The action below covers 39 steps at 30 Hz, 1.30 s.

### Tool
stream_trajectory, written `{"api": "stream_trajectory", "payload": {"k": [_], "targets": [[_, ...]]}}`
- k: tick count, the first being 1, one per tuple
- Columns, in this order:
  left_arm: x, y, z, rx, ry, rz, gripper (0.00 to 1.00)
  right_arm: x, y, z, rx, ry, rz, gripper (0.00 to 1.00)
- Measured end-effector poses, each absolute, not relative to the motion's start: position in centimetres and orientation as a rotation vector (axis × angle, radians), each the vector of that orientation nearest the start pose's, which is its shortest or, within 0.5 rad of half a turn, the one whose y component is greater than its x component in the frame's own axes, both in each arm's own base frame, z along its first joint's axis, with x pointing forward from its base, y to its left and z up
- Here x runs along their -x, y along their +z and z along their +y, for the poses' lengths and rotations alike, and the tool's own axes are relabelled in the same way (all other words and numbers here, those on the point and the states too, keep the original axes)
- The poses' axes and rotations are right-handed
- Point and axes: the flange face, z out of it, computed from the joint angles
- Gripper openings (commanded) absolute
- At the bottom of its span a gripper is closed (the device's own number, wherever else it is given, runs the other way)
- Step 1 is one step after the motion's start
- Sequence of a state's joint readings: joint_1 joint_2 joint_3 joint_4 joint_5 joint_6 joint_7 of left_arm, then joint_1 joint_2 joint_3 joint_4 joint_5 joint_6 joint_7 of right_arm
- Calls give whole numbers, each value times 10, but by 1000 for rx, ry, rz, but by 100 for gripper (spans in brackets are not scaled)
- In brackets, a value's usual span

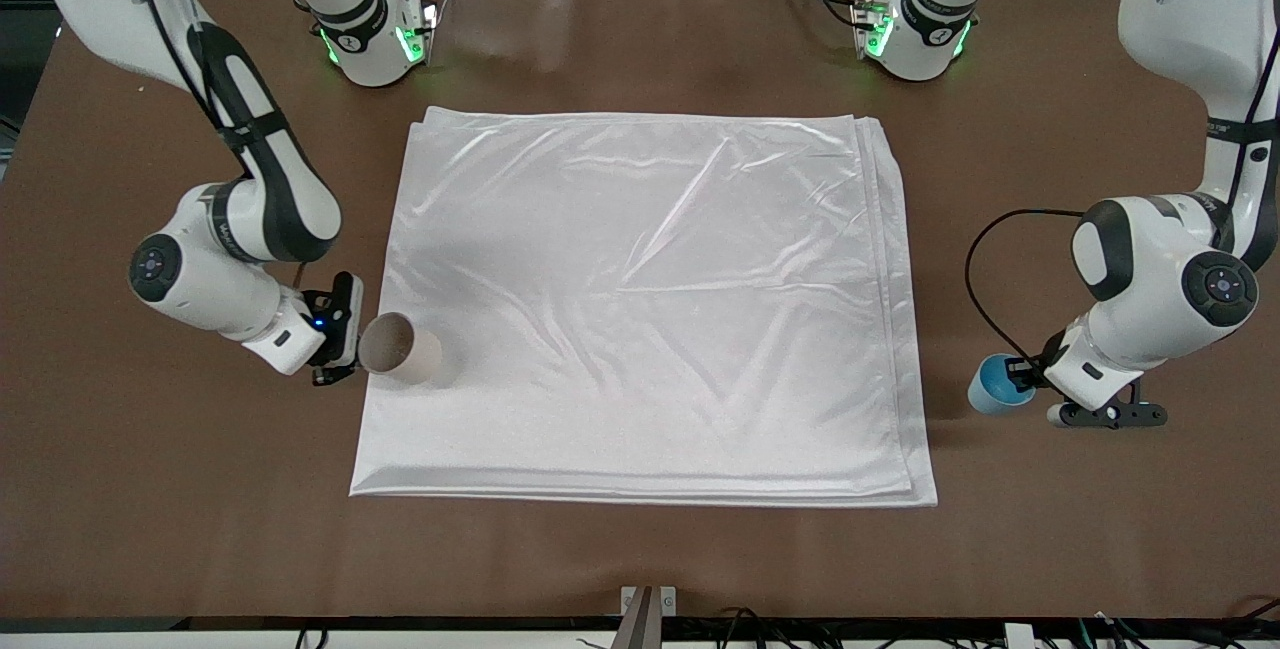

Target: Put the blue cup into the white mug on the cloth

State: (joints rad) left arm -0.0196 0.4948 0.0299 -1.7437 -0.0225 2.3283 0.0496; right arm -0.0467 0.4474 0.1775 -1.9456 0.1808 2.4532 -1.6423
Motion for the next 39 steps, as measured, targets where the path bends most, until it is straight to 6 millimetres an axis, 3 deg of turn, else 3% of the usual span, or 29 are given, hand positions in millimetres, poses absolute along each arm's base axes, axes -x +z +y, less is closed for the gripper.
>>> {"api": "stream_trajectory", "payload": {"k": [16, 22, 30, 39], "targets": [[-678, 363, -15, 3168, -138, 111, 0, -593, 274, 239, -2279, 259, 2226, 3], [-680, 368, -22, 3172, -144, 137, 0, -578, 276, 279, -2307, 232, 2157, 3], [-681, 375, -38, 3183, -134, 176, 0, -547, 265, 332, -2342, 180, 2128, 1], [-680, 385, -61, 3199, -152, 225, 0, -523, 241, 363, -2360, 97, 2079, 1]]}}
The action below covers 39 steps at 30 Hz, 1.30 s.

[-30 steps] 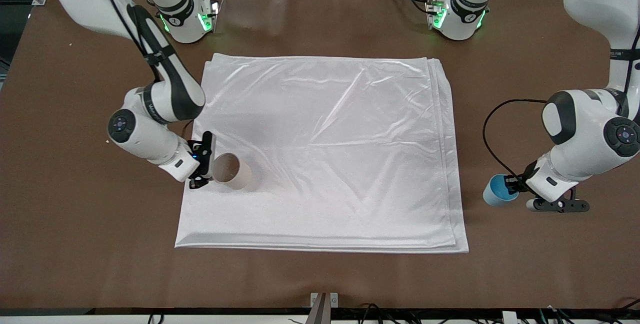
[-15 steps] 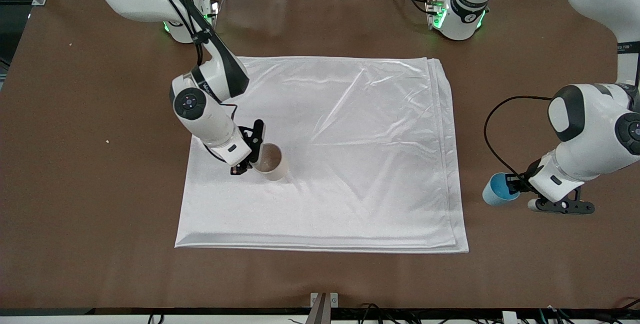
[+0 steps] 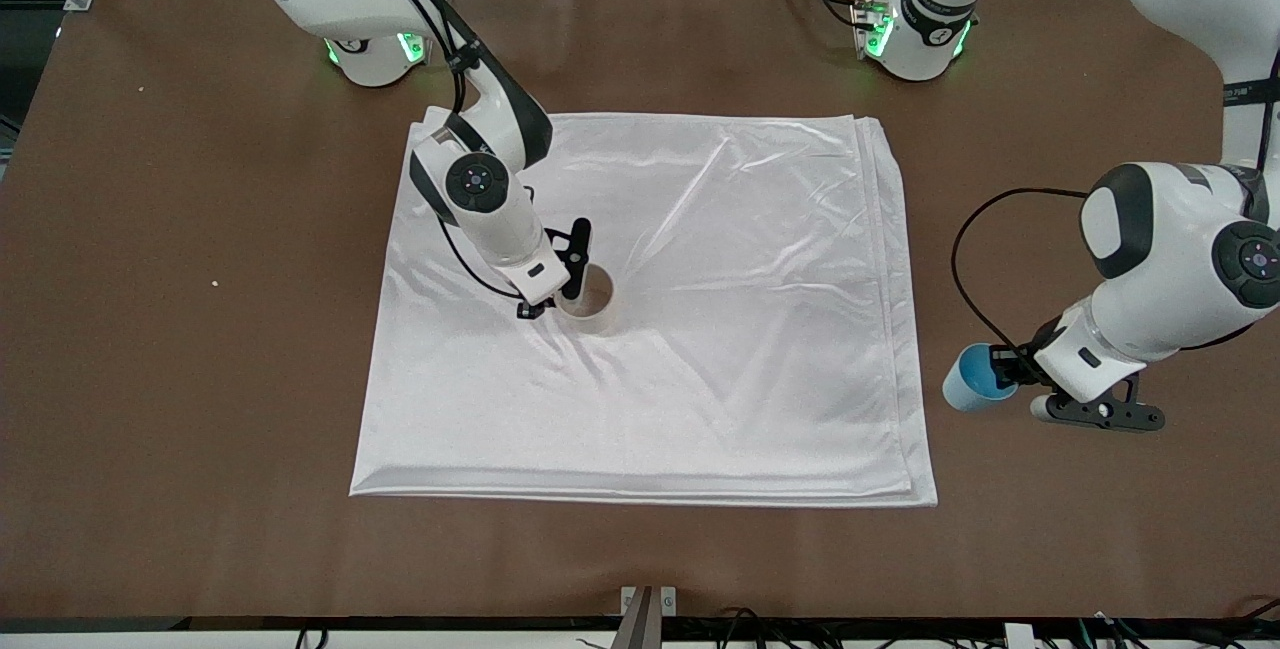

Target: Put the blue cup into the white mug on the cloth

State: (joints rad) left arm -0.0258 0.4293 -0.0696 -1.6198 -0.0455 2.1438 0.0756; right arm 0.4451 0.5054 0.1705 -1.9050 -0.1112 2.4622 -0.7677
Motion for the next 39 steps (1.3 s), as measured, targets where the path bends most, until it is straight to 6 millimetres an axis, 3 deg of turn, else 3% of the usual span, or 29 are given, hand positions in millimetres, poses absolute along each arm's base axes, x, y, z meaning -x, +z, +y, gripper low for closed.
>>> {"api": "stream_trajectory", "payload": {"k": [4, 9, 19, 25, 32, 35, 39], "targets": [[-678, 392, -77, 3211, -158, 234, 0, -520, 235, 374, 2346, -92, -2080, 2], [-675, 396, -89, 3218, -157, 245, 0, -514, 232, 389, 2326, -94, -2099, 11], [-673, 396, -83, 3220, -124, 233, 0, -509, 228, 396, 2313, -87, -2120, 23], [-673, 396, -85, 3220, -124, 237, 0, -508, 227, 397, 2307, -81, -2135, 25], [-673, 396, -86, 3220, -125, 238, 0, -511, 228, 394, 2319, -85, -2147, 72], [-673, 397, -86, 3220, -126, 238, 0, -513, 230, 394, 2341, -93, -2126, 98], [-673, 401, -88, 3220, -138, 243, 0, -523, 239, 390, 2372, -116, -2101, 100]]}}
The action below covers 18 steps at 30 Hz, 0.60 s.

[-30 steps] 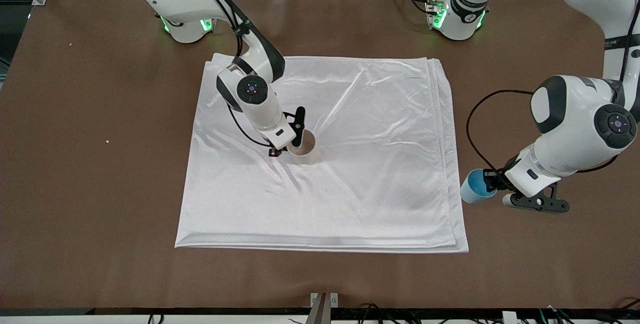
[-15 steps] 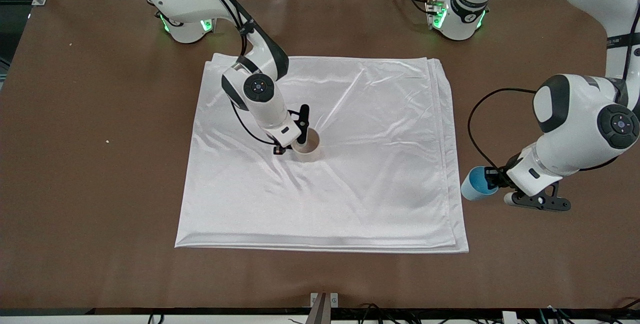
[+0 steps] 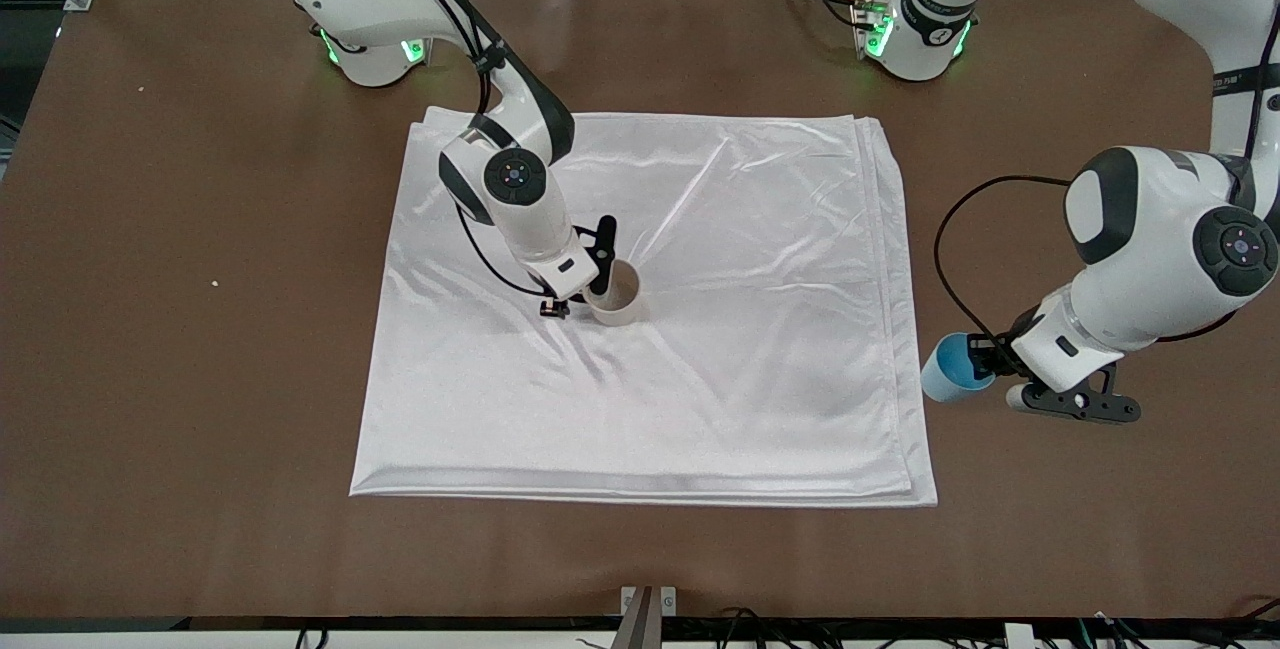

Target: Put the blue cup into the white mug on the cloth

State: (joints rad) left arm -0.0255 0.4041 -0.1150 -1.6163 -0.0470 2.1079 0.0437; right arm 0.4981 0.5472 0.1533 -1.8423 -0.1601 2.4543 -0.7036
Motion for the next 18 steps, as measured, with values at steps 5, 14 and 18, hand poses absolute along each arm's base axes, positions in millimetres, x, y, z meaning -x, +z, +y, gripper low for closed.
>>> {"api": "stream_trajectory", "payload": {"k": [5, 14, 18], "targets": [[-670, 412, -104, 3228, -158, 242, 0, -540, 265, 372, 2424, -87, -2066, 100], [-651, 429, -168, 3271, -128, 177, 0, -544, 341, 342, 2506, 0, -2021, 100], [-644, 435, -192, 3276, -132, 198, 0, -548, 386, 318, 2565, -6, -1976, 100]]}}
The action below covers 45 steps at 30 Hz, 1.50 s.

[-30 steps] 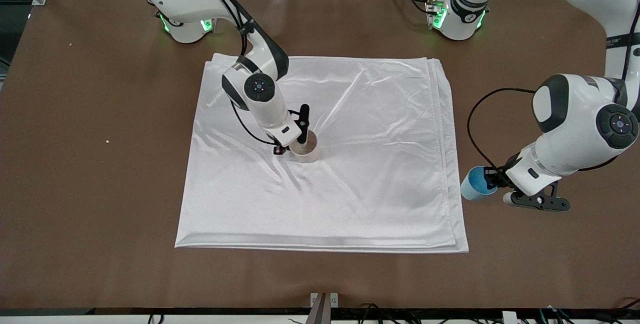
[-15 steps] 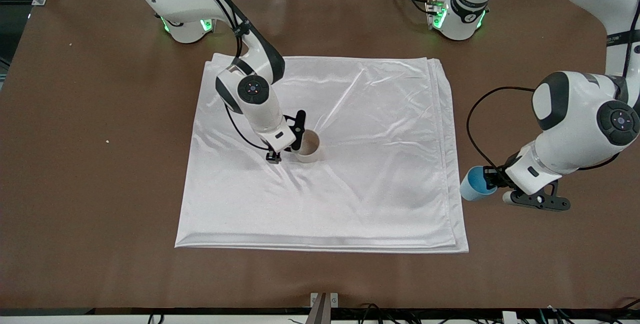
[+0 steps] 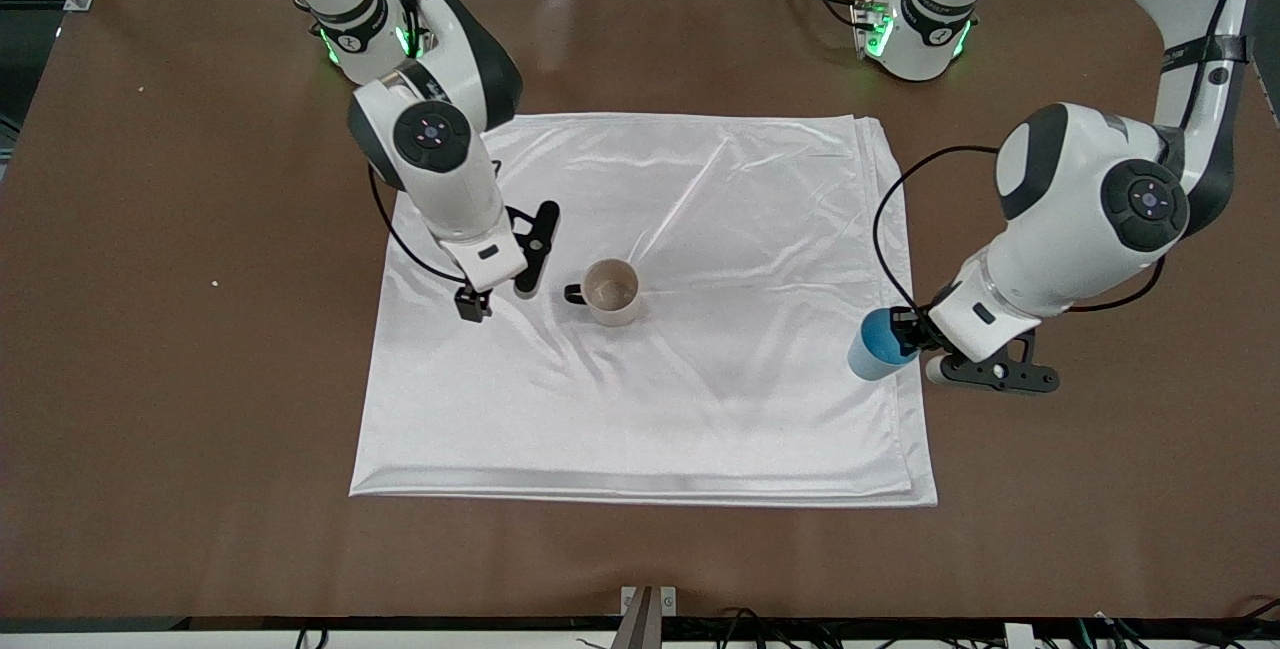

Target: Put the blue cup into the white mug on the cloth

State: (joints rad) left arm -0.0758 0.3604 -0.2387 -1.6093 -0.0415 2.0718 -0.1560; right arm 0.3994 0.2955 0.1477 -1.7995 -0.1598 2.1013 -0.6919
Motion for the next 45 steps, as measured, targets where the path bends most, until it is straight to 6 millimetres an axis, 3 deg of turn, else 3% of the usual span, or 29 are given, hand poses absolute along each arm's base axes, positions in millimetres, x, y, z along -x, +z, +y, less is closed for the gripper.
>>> {"api": "stream_trajectory", "payload": {"k": [10, 18, 23, 34, 41, 45], "targets": [[-623, 438, -252, 3271, -116, 247, 0, -545, 501, 238, 2729, -15, -1817, 100], [-587, 437, -326, 3266, -86, 365, 0, -541, 560, 184, 2835, -42, -1685, 100], [-565, 431, -364, 3259, -58, 419, 0, -540, 579, 147, 2898, -44, -1592, 100], [-518, 406, -440, 3269, -2, 339, 0, -534, 614, 61, 3037, -87, -1290, 100], [-499, 388, -482, 3235, -27, 326, 0, -534, 614, 8, 3066, -84, -1102, 100], [-499, 376, -499, 3243, -33, 334, 0, -533, 611, 0, 3087, -82, -995, 100]]}}
